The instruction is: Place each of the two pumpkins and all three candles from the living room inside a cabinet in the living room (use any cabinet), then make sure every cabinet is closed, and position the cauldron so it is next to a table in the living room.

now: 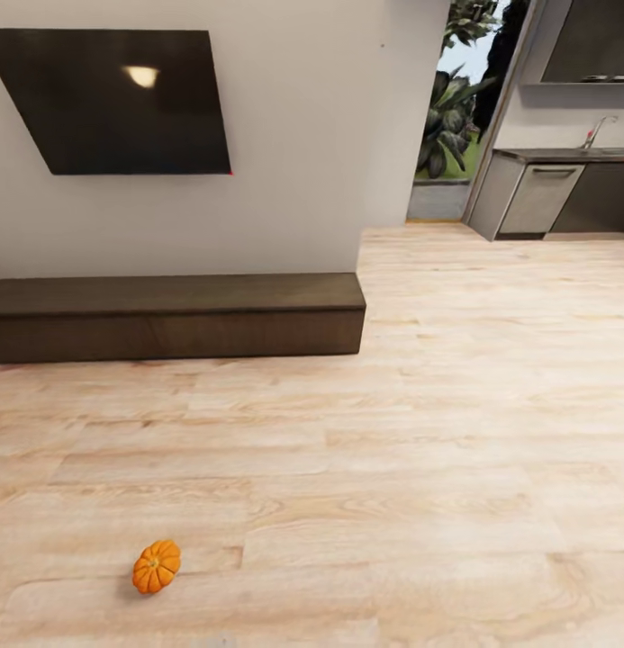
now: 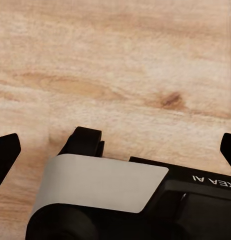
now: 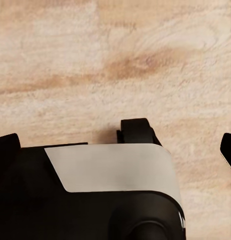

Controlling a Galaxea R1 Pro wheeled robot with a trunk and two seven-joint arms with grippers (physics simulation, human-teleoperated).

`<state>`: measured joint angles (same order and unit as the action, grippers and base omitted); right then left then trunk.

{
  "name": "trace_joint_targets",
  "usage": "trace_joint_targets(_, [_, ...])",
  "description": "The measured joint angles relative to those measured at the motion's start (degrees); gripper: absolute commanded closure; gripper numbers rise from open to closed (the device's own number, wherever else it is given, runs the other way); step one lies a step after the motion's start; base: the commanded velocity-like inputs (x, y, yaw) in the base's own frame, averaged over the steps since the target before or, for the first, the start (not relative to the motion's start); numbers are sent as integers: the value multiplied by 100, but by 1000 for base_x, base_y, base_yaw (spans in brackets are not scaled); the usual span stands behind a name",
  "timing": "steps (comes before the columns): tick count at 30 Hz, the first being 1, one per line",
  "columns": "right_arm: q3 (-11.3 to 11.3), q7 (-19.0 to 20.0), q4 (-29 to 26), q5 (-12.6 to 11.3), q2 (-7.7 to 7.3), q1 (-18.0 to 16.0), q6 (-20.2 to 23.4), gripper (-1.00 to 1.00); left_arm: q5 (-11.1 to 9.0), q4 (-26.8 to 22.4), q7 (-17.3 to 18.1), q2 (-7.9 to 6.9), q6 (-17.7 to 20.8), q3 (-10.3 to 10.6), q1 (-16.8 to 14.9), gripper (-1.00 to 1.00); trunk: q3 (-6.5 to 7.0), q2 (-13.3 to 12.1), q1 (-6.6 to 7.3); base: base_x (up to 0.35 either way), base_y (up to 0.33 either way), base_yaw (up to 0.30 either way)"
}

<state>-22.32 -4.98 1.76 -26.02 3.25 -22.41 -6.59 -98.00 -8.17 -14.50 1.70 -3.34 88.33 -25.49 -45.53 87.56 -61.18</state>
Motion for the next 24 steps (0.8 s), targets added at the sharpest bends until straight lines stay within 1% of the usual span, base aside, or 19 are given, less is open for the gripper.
trace_joint_targets(8, [0, 0, 0, 8, 0, 0, 0, -100, 0, 0, 0, -1, 0, 0, 0, -100, -72, 0, 0, 337, 0, 1])
trace_joint_targets(13, [-7, -1, 0, 9, 0, 0, 0, -100, 0, 0, 0, -1, 0, 0, 0, -100, -117, 0, 0, 337, 0, 50])
trace_joint_targets(24, [-9, -1, 0, 17, 5, 0, -9, -100, 0, 2, 0, 0, 0, 0, 0, -100, -215, 0, 0, 337, 0, 125])
